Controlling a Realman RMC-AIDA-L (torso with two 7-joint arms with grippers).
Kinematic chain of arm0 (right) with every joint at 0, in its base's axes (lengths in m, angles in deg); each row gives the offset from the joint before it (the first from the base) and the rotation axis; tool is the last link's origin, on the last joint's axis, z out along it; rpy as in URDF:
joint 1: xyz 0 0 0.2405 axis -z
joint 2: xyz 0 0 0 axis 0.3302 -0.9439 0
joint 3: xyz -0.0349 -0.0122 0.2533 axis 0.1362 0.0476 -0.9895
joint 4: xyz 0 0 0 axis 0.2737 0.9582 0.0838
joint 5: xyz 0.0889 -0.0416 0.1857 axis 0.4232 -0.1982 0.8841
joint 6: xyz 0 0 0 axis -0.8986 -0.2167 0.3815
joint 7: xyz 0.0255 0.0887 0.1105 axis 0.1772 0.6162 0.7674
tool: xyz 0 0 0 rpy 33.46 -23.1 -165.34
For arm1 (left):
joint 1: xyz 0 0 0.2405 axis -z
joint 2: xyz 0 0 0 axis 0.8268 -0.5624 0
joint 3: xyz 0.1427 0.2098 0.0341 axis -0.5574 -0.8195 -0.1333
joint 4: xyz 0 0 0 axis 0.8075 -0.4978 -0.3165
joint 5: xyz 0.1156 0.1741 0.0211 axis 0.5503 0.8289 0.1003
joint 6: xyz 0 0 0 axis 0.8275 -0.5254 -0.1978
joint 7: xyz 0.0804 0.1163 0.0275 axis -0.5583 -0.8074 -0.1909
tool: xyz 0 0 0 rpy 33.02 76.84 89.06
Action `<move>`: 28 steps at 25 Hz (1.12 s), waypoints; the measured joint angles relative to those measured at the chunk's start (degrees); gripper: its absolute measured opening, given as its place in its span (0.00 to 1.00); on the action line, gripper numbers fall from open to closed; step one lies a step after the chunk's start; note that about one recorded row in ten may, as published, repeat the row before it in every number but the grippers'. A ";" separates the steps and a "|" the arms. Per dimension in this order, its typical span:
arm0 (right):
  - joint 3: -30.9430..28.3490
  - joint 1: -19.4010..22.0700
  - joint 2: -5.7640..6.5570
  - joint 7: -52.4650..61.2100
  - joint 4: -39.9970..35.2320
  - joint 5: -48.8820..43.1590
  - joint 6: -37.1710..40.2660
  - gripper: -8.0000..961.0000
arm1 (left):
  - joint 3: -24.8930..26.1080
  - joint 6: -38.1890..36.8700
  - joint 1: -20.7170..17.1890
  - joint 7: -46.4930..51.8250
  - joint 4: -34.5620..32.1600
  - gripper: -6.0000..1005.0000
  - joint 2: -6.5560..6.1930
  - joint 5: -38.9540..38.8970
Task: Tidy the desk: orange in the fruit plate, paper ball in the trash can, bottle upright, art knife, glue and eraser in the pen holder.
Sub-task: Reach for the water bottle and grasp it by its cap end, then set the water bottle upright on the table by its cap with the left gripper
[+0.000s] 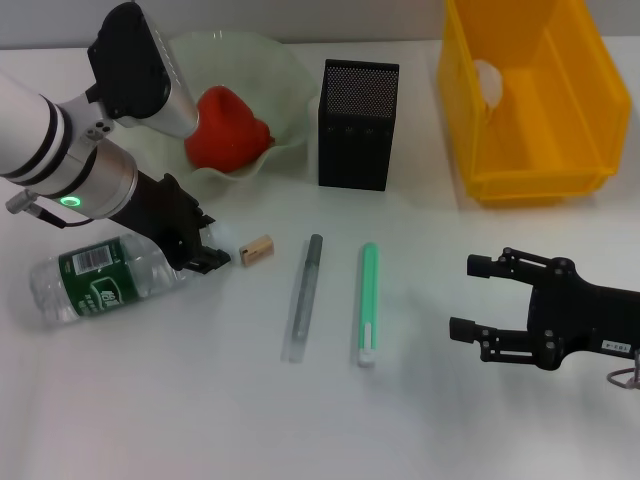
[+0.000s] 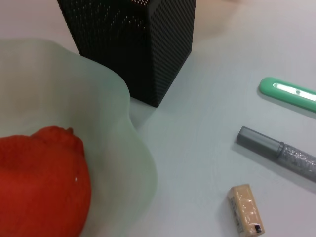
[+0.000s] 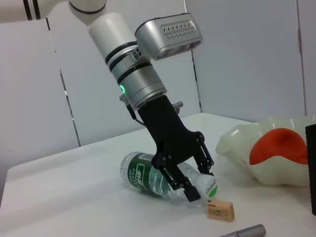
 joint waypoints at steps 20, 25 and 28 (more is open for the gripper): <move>-0.16 -0.16 0.00 0.04 0.09 0.26 -0.13 0.86 | 3.69 -5.65 -0.39 -2.56 -3.81 0.45 -0.26 -4.99; -0.15 -0.28 0.00 0.04 0.08 0.26 -0.05 0.86 | 9.31 -9.47 -0.53 -5.26 -4.83 0.45 -0.36 -7.65; 0.01 -0.28 0.00 -0.02 0.08 0.26 0.04 0.86 | 11.96 -11.07 -0.99 -6.79 -5.41 0.45 -0.43 -9.44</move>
